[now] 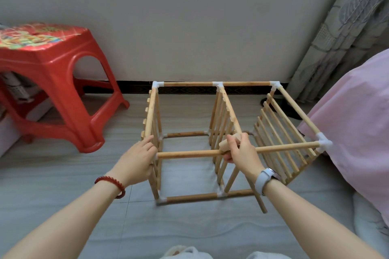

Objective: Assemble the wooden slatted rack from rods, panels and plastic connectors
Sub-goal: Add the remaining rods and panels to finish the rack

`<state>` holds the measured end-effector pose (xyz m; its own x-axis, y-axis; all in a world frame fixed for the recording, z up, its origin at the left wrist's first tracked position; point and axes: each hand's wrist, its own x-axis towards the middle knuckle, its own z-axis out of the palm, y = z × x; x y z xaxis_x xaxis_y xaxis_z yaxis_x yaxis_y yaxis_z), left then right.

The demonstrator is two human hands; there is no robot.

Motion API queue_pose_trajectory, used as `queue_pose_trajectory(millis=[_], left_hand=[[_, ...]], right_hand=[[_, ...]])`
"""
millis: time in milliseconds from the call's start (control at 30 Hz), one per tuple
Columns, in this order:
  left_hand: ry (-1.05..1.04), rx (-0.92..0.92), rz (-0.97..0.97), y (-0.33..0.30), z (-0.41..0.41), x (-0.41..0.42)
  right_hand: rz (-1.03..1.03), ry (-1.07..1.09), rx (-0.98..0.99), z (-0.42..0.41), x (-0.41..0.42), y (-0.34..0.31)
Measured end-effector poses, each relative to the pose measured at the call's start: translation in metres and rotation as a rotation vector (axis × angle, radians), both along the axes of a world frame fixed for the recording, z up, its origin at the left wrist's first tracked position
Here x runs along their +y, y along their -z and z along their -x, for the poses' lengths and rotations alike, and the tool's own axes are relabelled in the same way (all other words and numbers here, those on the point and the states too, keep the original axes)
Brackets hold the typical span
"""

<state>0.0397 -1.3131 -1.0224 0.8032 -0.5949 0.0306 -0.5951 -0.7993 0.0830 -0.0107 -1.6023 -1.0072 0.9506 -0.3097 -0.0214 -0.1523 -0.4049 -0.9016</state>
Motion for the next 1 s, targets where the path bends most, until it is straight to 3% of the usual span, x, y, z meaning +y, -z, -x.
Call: queue_pose_trajectory(millis=[167,300,400,467,600,700,833,933,967,1000], left_hand=[[0.046,-0.020,-0.128,-0.006,0.021,-0.011],[0.214,0.011,-0.232,-0.019,0.028,-0.043],[0.332,0.129,-0.162,-0.025,0.029,-0.071],[0.392,0.110,-0.092,-0.024,0.030,-0.091],[0.340,0.069,0.015,-0.016,0.038,-0.146],[0.277,0.068,0.088,-0.007,0.042,-0.199],[0.266,-0.049,0.110,0.003,0.037,-0.224],[0.266,-0.199,0.173,0.016,0.038,-0.214],[0.274,-0.218,0.196,0.017,0.039,-0.211],[0.276,-0.221,0.206,0.017,0.040,-0.211]], right_hand=[[0.048,0.023,-0.095,-0.005,-0.015,0.003],[0.072,0.091,-0.085,-0.019,-0.043,0.002],[0.060,0.127,-0.024,-0.028,-0.070,0.001],[0.053,0.119,-0.012,-0.024,-0.081,-0.004],[0.211,-0.010,-0.084,0.005,-0.089,-0.021],[0.448,-0.055,-0.105,0.031,-0.099,-0.043],[0.648,0.115,-0.372,0.046,-0.109,-0.094],[0.496,0.307,-0.594,0.056,-0.102,-0.090],[0.537,0.293,-0.505,0.062,-0.094,-0.072],[0.654,0.202,-0.284,0.068,-0.084,-0.050]])
